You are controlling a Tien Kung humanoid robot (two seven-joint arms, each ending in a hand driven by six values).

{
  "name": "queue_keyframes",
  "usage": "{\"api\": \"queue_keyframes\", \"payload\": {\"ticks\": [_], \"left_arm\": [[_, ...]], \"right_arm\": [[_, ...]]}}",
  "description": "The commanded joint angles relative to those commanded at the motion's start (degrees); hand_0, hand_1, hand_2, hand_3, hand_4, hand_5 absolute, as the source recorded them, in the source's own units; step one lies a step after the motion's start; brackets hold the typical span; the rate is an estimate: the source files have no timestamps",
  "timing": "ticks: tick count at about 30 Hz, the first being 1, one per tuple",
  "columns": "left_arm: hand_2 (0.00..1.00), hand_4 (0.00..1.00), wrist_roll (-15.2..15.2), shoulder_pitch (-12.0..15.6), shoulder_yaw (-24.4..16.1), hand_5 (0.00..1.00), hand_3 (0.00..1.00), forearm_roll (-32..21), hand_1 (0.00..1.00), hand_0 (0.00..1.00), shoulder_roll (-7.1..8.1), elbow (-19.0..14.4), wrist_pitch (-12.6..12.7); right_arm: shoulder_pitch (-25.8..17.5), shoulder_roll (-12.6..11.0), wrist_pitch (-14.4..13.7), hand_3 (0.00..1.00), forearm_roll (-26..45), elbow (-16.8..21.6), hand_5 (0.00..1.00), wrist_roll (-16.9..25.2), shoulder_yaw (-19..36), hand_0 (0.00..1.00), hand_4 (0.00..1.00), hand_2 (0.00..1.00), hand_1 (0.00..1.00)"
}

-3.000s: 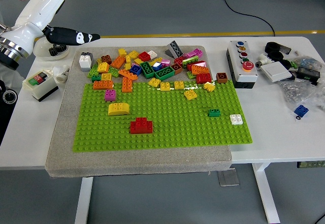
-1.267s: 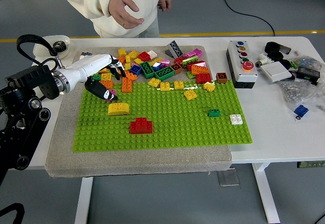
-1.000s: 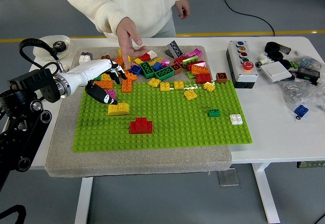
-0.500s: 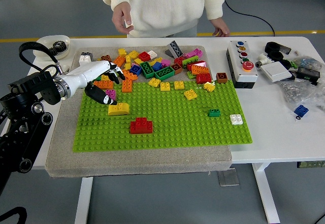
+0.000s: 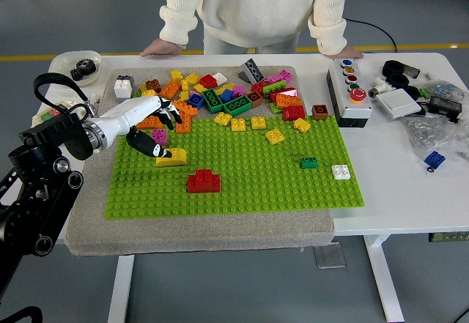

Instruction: Pick up the brick,pile it on top of brick,press brick,pick up the brick,pile it on top of brick,press brick

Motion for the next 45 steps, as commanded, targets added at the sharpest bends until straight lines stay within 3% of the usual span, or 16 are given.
{"api": "queue_keyframes", "payload": {"ticks": [22,23,31,45], "left_arm": [[0.622,0.998,0.62,0.19,1.31,0.056,0.741,0.00,0.653,0.704,-0.59,2.16,1.06],[0.685,0.998,0.48,0.16,1.34,0.059,0.761,0.00,0.660,0.710,-0.57,2.25,1.09],[0.683,0.998,-0.77,0.09,1.57,0.054,0.758,0.00,0.692,0.743,-0.54,2.83,1.67],[0.673,0.998,-4.23,0.05,2.40,0.048,0.731,0.00,0.716,0.778,-0.29,4.95,5.24]], "right_arm": [[-0.01,0.01,0.02,0.594,0.28,0.00,0.314,0.01,-0.05,0.740,0.799,0.717,0.652],[0.00,0.01,0.02,0.594,0.30,0.00,0.313,0.01,-0.05,0.741,0.798,0.717,0.651],[-0.02,0.02,0.03,0.593,0.23,0.00,0.313,0.00,0.03,0.741,0.798,0.717,0.651],[0.03,0.01,0.04,0.593,0.15,0.00,0.313,0.04,0.03,0.741,0.798,0.718,0.651]]}}
